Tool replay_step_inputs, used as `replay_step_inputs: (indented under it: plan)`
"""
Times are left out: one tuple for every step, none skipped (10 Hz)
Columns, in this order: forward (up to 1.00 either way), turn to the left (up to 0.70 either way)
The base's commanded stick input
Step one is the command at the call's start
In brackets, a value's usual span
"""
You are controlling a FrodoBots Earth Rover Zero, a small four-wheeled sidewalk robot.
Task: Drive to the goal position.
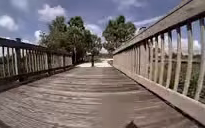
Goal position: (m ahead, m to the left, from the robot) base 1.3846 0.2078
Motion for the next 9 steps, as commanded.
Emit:
replay_step_inputs:
  plan:
    - [0.85,0.00]
    - [0.85,0.00]
    - [0.85,0.00]
    - [0.85,0.00]
    - [0.85,0.00]
    - [0.85,0.00]
    - [0.85,0.00]
    - [0.85,0.00]
    - [0.85,0.00]
